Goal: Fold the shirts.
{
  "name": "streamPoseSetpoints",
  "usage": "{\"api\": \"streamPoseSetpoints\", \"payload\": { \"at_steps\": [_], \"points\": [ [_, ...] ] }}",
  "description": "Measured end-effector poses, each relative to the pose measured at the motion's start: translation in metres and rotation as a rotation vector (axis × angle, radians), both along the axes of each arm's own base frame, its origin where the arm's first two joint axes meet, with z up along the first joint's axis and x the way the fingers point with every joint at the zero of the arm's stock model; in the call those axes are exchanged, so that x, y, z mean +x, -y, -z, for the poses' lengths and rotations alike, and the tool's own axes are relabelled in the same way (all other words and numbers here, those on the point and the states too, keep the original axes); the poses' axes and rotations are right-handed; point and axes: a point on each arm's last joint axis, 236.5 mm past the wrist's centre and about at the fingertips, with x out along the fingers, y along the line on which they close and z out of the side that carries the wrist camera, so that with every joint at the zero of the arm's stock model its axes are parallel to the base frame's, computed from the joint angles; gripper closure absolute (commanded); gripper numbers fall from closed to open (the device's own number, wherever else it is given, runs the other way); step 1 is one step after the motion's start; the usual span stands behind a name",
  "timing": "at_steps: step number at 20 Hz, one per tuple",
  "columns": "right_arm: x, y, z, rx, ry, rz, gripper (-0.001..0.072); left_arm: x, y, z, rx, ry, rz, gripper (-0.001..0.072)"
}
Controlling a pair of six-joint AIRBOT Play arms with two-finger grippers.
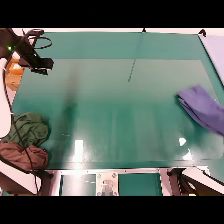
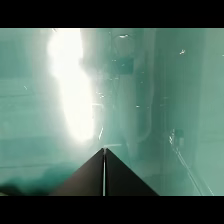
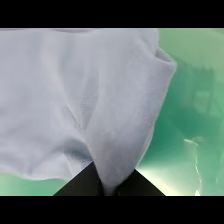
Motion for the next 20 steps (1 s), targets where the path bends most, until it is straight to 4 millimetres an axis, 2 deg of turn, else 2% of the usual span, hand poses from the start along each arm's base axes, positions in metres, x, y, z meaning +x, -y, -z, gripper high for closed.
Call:
{"api": "streamPoseSetpoints", "payload": {
  "at_steps": [2,4,6,8,9,10,11,12,13,14,15,16,17,18,20],
  "points": [
    [-0.047,0.007,0.023,0.034,-0.024,0.127,0.07,0.0,0.001,0.0,-0.002,0.0,0.0,0.068],
    [-0.082,0.006,0.043,0.059,-0.041,0.226,0.07,0.0,0.002,0.0,-0.009,0.0,0.002,0.068],
    [-0.101,0.001,0.057,0.077,-0.051,0.28,0.07,0.0,0.004,0.0,-0.016,0.0,0.004,0.068],
    [-0.109,-0.005,0.067,0.095,-0.051,0.312,0.0696,0.0,0.004,0.0,-0.018,0.0,0.004,0.068],
    [-0.11,-0.007,0.069,0.103,-0.047,0.323,0.0581,0.0,0.005,0.0,-0.022,0.0,0.005,0.068],
    [-0.111,-0.009,0.071,0.111,-0.043,0.33,0.0224,0.0,0.006,0.0,-0.023,0.0,0.005,0.068],
    [-0.112,-0.011,0.072,0.123,-0.045,0.33,0.0152,0.0,0.006,0.0,-0.023,0.001,0.005,0.068],
    [-0.113,-0.013,0.07,0.135,-0.05,0.321,0.0157,0.0,0.006,0.0,-0.024,0.001,0.005,0.068],
    [-0.114,-0.013,0.065,0.14,-0.059,0.308,0.0229,0.0,0.006,0.0,-0.024,0.001,0.006,0.068],
    [-0.118,-0.013,0.057,0.147,-0.08,0.292,0.0403,0.0,0.006,0.0,-0.024,0.0,0.006,0.068],
    [-0.121,-0.012,0.047,0.16,-0.1,0.29,0.0433,0.0,0.006,0.0,-0.024,0.0,0.006,0.068],
    [-0.125,-0.012,0.036,0.178,-0.12,0.299,0.0502,0.0,0.006,0.0,-0.025,0.0,0.006,0.068],
    [-0.126,-0.013,0.025,0.202,-0.13,0.314,0.0657,0.0,0.006,0.0,-0.025,0.0,0.007,0.0681],
    [-0.121,-0.016,0.012,0.219,-0.131,0.314,0.0695,-0.001,0.006,0.0,-0.025,-0.003,0.007,0.0681],
    [-0.088,-0.02,-0.012,0.207,-0.081,0.253,0.0696,-0.006,0.007,0.0,-0.029,-0.02,0.008,0.0682]
  ]
}}
